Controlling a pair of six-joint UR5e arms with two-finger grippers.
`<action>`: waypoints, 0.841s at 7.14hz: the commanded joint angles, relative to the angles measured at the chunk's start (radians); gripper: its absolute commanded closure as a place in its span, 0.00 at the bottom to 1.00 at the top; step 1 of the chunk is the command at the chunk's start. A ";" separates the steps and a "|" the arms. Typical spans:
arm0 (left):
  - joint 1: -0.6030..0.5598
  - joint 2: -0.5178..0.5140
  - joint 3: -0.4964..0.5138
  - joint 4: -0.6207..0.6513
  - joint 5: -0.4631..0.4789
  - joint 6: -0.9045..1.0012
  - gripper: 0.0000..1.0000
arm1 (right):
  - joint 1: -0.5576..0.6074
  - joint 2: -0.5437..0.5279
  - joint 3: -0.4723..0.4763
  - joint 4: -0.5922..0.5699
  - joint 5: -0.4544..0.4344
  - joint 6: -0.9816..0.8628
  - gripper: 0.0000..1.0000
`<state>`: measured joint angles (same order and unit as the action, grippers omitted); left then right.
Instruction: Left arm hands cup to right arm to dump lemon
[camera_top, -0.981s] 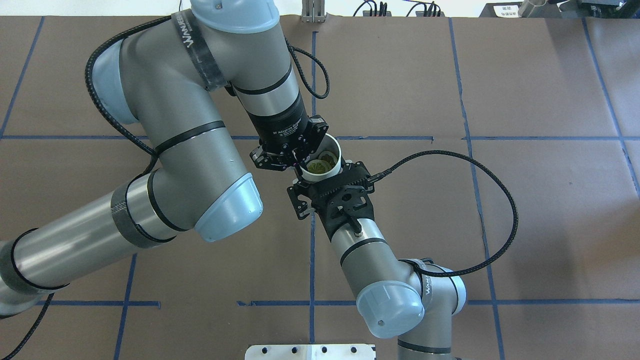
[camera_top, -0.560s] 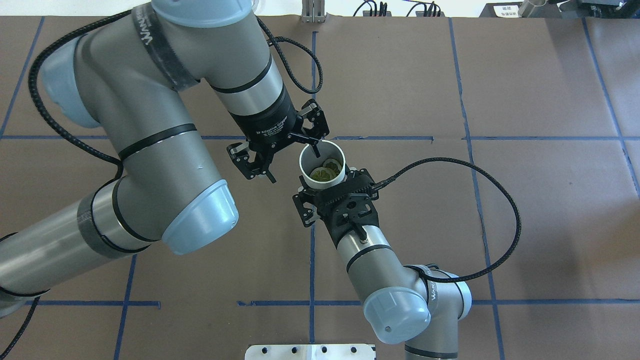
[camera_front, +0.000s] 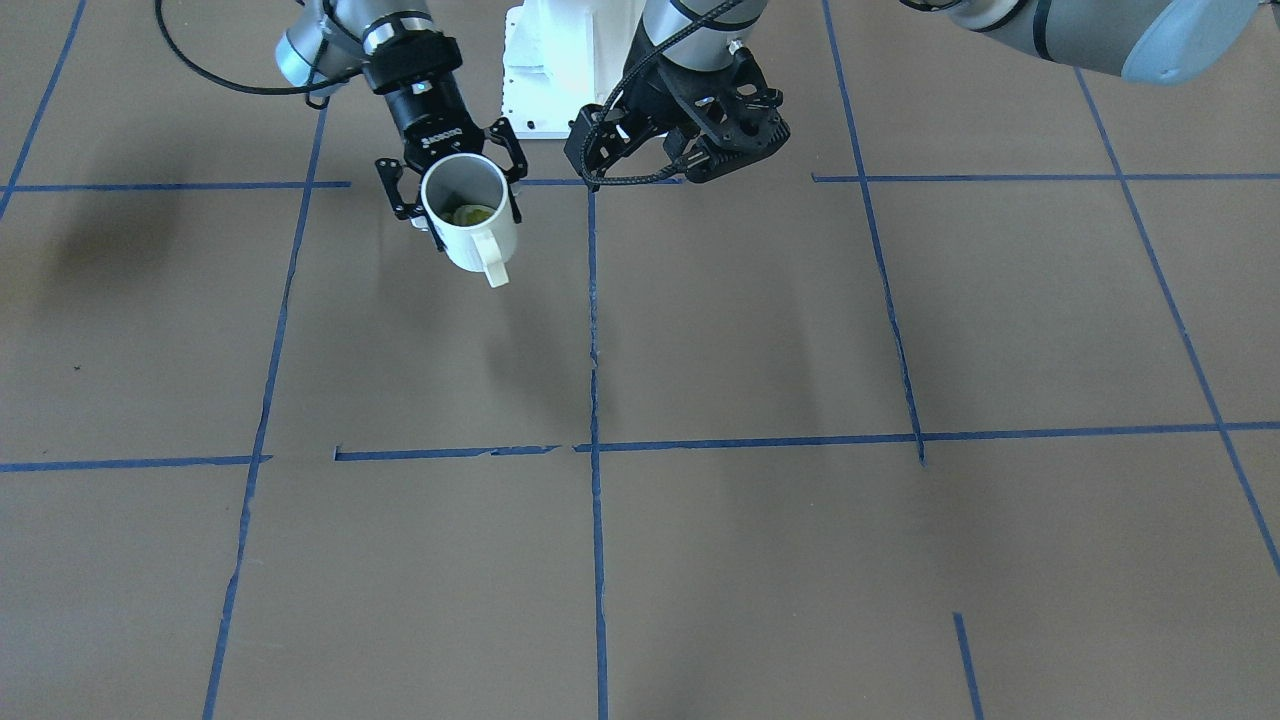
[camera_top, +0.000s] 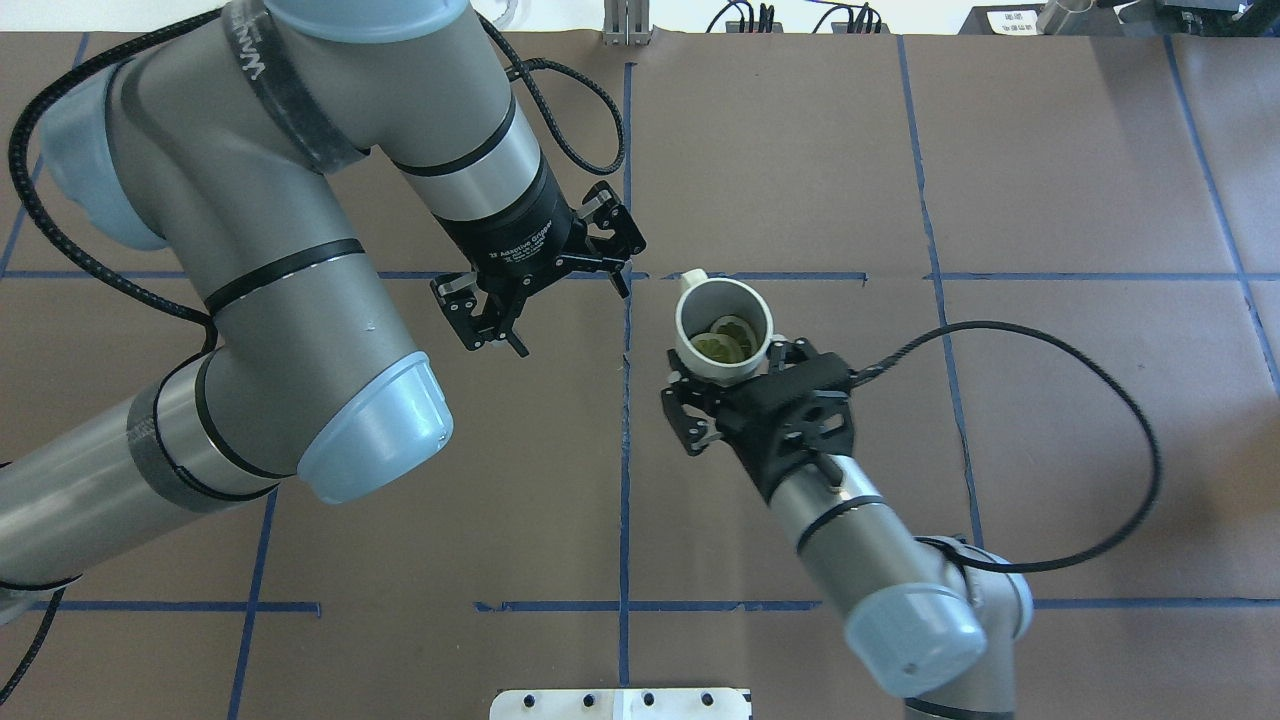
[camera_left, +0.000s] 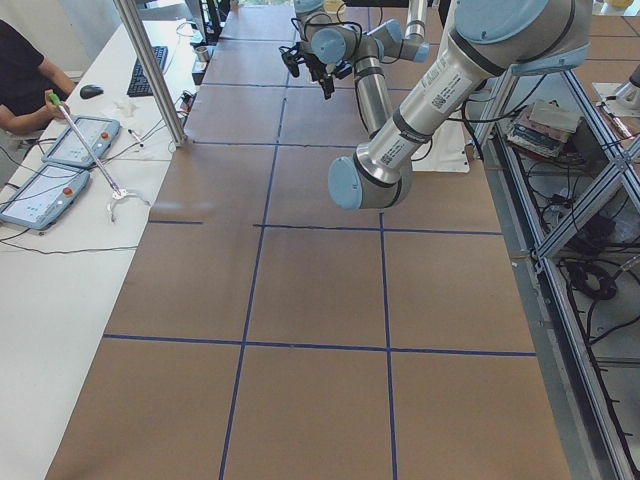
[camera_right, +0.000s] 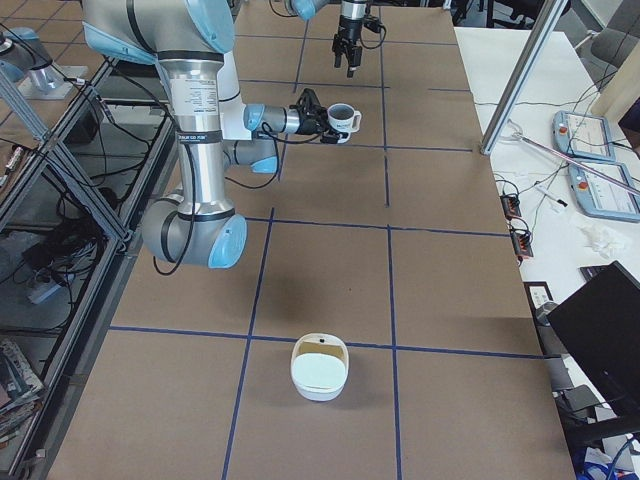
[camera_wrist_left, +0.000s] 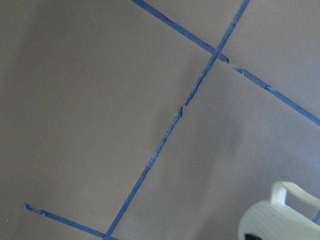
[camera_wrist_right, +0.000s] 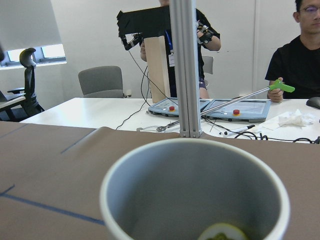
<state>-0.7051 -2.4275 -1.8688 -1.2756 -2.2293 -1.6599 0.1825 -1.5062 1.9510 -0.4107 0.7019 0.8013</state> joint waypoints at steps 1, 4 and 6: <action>-0.014 0.022 -0.009 -0.001 0.002 0.002 0.00 | 0.014 -0.237 0.019 0.352 -0.062 0.016 0.77; -0.036 0.047 -0.027 0.001 0.013 0.002 0.00 | 0.127 -0.446 -0.032 0.426 -0.117 0.276 0.87; -0.036 0.050 -0.027 0.001 0.027 0.002 0.00 | 0.164 -0.451 -0.303 0.771 -0.092 0.340 0.94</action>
<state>-0.7404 -2.3800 -1.8951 -1.2747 -2.2083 -1.6584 0.3210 -1.9455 1.8126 0.1520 0.5906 1.1035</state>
